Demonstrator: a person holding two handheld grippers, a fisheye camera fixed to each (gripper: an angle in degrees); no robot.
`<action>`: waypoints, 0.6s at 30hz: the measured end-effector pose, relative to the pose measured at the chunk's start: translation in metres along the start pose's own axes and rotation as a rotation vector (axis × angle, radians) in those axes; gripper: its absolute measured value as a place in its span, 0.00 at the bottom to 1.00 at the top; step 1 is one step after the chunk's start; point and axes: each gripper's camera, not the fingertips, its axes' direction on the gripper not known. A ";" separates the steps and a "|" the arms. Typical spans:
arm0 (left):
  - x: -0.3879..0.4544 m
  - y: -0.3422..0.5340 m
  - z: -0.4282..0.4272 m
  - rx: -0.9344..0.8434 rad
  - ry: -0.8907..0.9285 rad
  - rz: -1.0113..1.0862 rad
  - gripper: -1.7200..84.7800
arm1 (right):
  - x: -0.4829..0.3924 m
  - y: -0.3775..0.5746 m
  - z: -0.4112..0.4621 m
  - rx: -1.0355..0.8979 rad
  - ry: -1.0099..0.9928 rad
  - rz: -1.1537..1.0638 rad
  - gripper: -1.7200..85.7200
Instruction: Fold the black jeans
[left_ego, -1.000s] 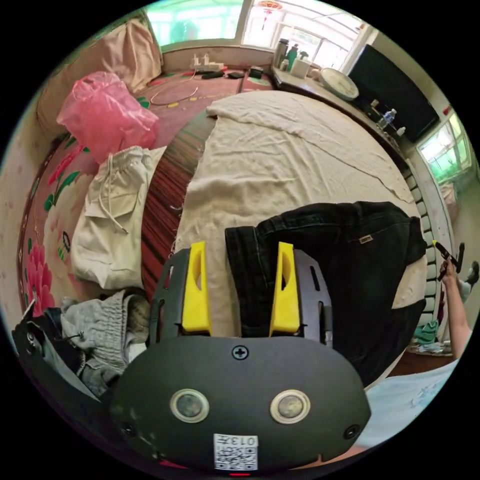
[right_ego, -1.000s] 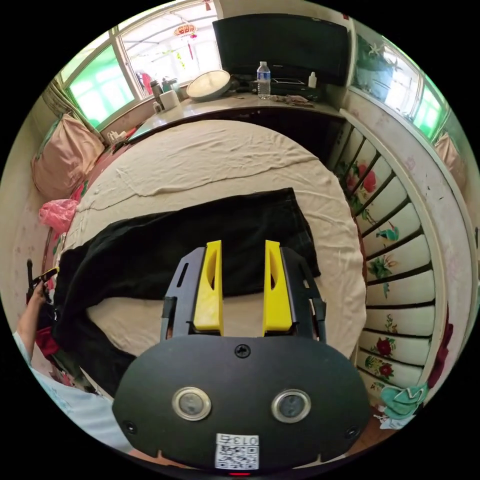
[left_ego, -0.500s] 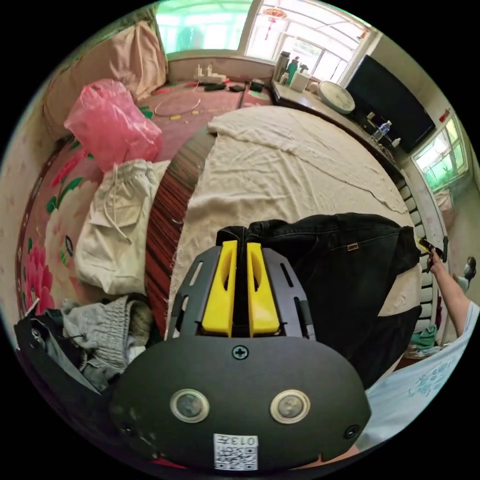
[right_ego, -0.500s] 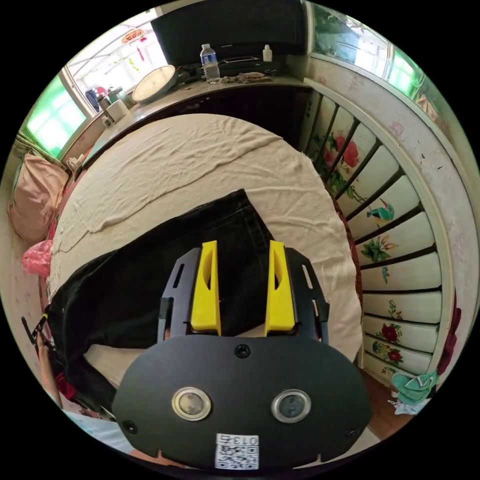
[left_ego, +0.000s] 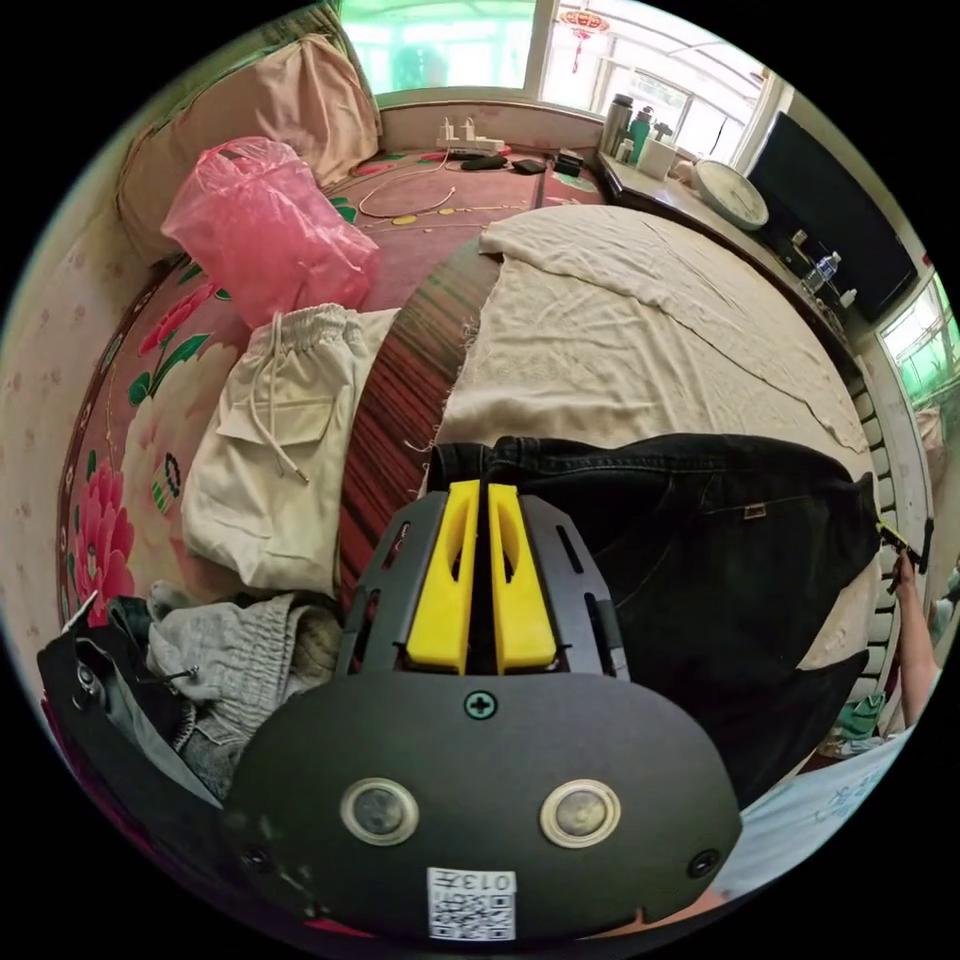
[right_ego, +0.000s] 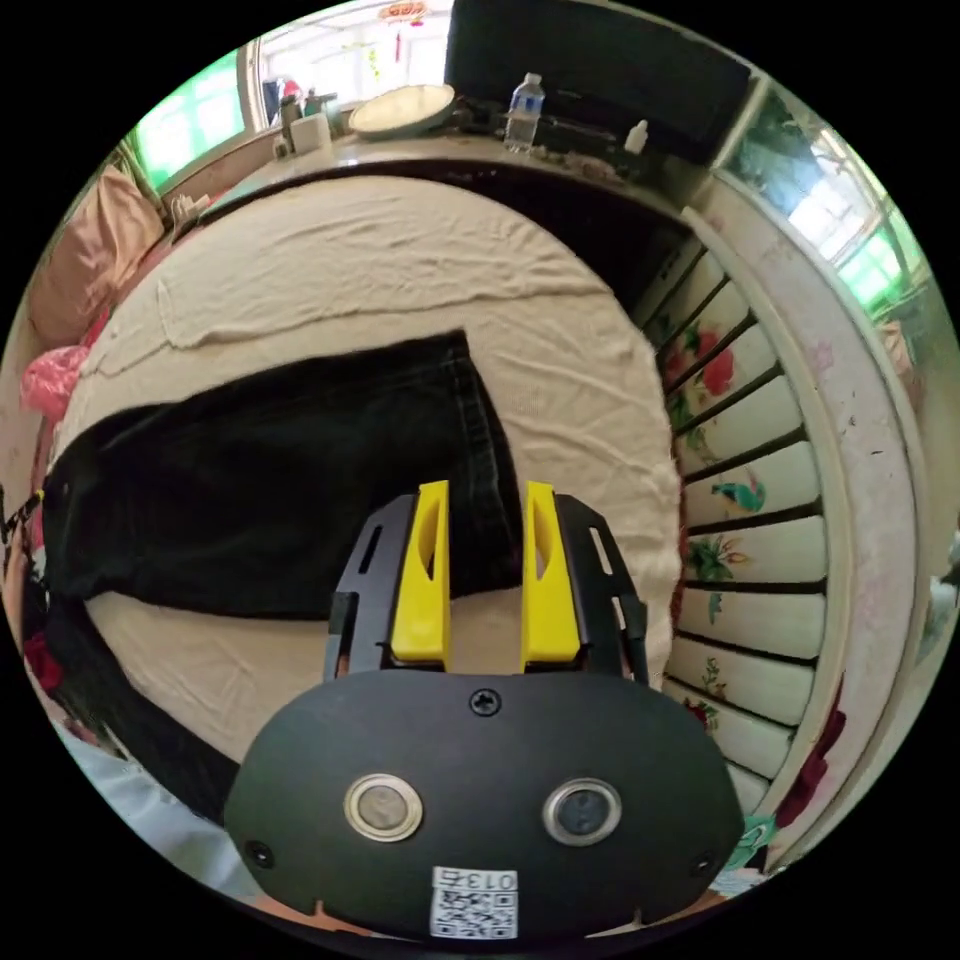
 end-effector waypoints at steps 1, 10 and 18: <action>0.001 -0.001 0.001 -0.005 0.008 -0.015 0.03 | 0.002 0.000 0.006 -0.026 -0.034 0.000 0.11; 0.019 -0.010 0.004 -0.020 -0.001 -0.006 0.03 | 0.012 0.035 -0.064 0.160 -0.068 -0.066 0.05; 0.021 -0.013 0.007 -0.022 0.096 -0.074 0.04 | 0.085 0.083 -0.019 -0.074 -0.135 0.209 0.11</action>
